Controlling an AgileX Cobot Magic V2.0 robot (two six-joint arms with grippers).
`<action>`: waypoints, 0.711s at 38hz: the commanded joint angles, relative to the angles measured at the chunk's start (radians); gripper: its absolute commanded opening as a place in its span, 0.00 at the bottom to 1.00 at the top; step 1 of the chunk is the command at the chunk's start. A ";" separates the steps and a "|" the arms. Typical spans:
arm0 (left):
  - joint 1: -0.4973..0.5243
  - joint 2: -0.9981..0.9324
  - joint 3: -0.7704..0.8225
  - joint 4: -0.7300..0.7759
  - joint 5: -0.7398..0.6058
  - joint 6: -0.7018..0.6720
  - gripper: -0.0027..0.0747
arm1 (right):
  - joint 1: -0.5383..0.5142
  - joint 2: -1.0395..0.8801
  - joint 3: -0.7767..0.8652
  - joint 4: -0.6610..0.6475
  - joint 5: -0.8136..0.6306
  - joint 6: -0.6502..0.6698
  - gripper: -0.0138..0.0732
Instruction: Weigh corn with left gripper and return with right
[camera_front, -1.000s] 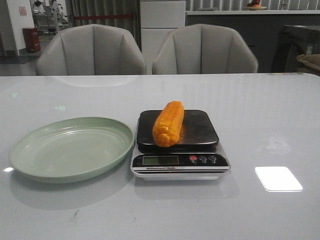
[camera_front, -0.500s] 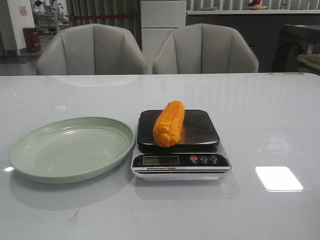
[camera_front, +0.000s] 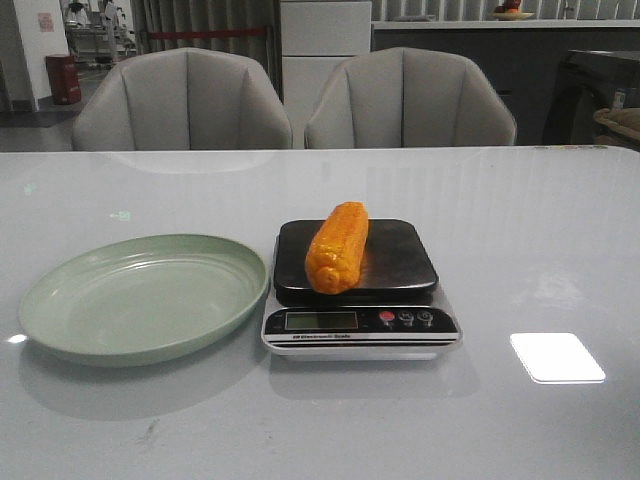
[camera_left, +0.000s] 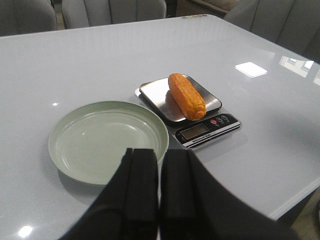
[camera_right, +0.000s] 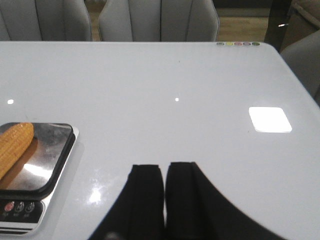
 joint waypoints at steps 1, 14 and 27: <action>0.002 0.010 -0.026 0.002 -0.070 0.002 0.18 | -0.004 0.044 -0.041 -0.001 -0.038 -0.001 0.38; 0.002 0.010 -0.026 0.002 -0.070 0.002 0.18 | 0.215 0.207 -0.148 0.030 0.000 -0.005 0.80; 0.002 0.010 -0.026 0.002 -0.070 0.002 0.18 | 0.492 0.538 -0.444 0.109 0.072 0.078 0.85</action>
